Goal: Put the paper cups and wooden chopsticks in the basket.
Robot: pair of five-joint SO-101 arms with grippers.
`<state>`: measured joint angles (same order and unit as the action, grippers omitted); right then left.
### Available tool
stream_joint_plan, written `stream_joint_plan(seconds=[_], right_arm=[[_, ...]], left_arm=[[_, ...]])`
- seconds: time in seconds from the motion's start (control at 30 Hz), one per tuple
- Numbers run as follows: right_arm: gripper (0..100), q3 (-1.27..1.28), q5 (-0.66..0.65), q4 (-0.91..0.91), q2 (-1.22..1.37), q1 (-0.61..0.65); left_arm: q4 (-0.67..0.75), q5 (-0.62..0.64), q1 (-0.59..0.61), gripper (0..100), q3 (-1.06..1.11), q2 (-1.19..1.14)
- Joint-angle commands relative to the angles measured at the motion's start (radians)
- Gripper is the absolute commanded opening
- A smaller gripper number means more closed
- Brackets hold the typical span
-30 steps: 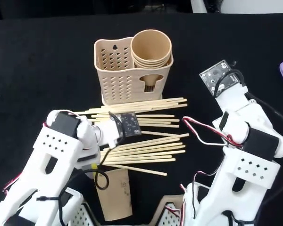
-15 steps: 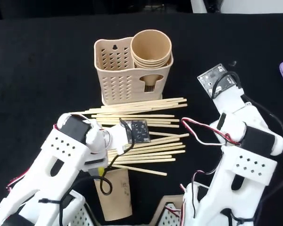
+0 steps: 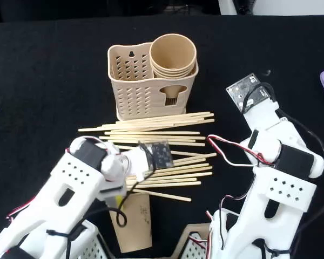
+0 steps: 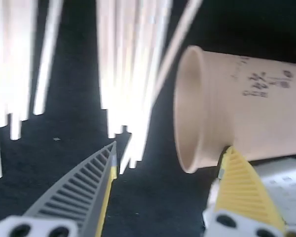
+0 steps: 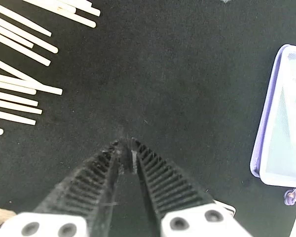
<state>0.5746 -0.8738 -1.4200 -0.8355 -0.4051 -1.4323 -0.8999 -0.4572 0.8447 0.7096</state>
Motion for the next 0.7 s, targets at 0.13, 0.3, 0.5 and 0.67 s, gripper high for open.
stream_joint_plan(seconds=[0.13, 0.3, 0.5, 0.67], right_arm=[[1.1, -0.005, 0.006, 0.021, -0.028, 0.012], [1.1, -0.005, 0.008, 0.018, -0.028, 0.012], [1.1, -0.004, 0.008, 0.018, -0.028, 0.012], [1.1, -0.004, 0.009, 0.020, -0.028, 0.012]], left_arm=[[-0.031, 0.077, -0.107, 12, 0.013, -0.005], [-0.035, 0.089, -0.122, 13, 0.010, -0.003], [-0.037, 0.129, -0.122, 11, 0.008, -0.003], [-0.150, 0.206, -0.124, 10, -0.091, -0.003]])
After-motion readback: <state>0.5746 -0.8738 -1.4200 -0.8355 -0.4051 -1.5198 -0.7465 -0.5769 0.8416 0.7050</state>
